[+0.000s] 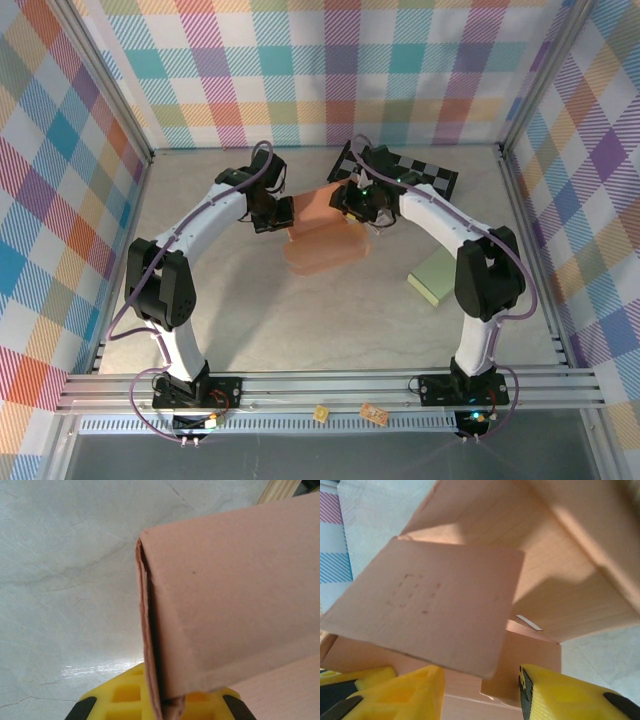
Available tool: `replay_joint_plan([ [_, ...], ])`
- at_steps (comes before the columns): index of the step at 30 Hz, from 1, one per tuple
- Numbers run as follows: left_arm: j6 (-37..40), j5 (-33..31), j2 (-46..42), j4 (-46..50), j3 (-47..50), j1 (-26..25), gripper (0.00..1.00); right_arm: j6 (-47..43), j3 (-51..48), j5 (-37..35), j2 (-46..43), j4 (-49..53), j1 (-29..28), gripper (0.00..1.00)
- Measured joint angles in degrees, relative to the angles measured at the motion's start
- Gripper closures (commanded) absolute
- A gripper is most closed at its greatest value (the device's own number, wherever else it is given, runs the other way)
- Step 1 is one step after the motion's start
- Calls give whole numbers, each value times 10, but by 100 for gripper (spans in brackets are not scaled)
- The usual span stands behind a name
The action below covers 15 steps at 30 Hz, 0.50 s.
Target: Fold the paper box
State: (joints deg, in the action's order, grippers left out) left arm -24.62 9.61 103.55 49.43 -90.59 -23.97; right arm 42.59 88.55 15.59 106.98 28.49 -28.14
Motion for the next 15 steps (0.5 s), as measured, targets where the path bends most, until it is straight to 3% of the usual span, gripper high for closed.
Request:
replay_joint_plan([
  [15,0,0,0,0,0,0,100,-24,10,-9,-26,27,-4,56],
])
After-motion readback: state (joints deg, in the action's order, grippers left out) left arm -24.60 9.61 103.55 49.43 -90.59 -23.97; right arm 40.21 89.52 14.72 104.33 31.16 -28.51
